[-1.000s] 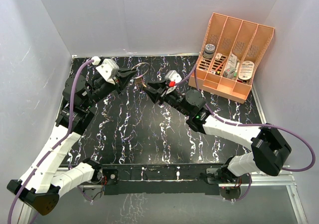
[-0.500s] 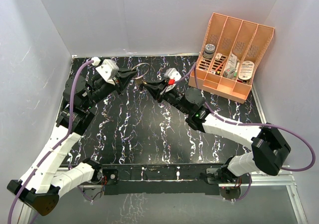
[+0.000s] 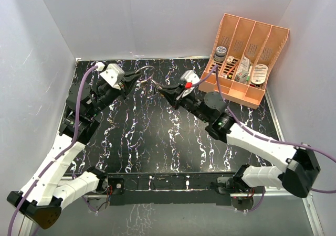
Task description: Remove the keys from the keyring
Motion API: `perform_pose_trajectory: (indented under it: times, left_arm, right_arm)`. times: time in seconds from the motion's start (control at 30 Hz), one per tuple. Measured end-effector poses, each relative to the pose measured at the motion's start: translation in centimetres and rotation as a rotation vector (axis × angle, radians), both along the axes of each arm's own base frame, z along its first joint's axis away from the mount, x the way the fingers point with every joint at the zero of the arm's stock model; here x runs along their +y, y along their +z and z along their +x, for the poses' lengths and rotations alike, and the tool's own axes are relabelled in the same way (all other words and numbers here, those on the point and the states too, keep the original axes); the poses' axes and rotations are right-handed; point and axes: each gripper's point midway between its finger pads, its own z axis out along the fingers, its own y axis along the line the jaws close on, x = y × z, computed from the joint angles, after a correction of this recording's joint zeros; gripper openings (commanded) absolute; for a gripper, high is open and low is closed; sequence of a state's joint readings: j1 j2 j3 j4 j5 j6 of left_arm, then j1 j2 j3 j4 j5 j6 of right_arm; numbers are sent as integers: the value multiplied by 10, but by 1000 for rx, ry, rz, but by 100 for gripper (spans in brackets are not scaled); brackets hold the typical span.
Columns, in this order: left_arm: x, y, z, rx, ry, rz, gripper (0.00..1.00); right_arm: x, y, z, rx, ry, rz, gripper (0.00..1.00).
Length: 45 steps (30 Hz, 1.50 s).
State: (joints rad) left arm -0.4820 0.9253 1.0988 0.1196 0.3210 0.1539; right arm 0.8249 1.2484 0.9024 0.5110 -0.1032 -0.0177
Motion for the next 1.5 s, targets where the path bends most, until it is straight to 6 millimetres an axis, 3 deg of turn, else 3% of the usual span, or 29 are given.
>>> perform_pose_trajectory:
  times: [0.17, 0.37, 0.6, 0.87, 0.93, 1.03, 1.07, 1.13, 1.17, 1.27, 1.37, 1.5]
  left_arm:
    - [4, 3, 2, -16, 28, 0, 0]
    - [2, -5, 4, -5, 27, -3, 0]
    - [3, -1, 5, -20, 34, -22, 0]
    - [4, -1, 3, -20, 34, -24, 0]
    - [3, -3, 2, -15, 28, -20, 0]
    - [2, -3, 1, -17, 19, -20, 0]
    - [2, -2, 0, -19, 16, -21, 0]
    - [1, 0, 0, -26, 11, -25, 0]
    - [1, 1, -1, -29, 9, -28, 0]
    - [1, 7, -1, -48, 9, -40, 0]
    - [1, 11, -1, -60, 7, -54, 0]
    - [1, 15, -3, -68, 5, -66, 0]
  right_arm:
    - [-24, 24, -17, -13, -21, 12, 0]
    - [-31, 29, -19, 21, -41, -27, 0]
    - [-4, 28, -1, 100, -9, -110, 0]
    - [14, -13, -2, 213, 49, -200, 10]
    - [14, -15, -5, 217, 62, -196, 1]
    - [12, -14, -11, 218, 75, -178, 0]
    - [11, -13, -12, 216, 75, -173, 2]
    - [10, -10, -14, 214, 80, -163, 17]
    - [10, -8, -15, 216, 86, -156, 17]
    - [12, -9, -17, 225, 99, -153, 15]
    - [12, -9, -18, 229, 102, -154, 0]
    - [12, -10, -19, 238, 103, -153, 0]
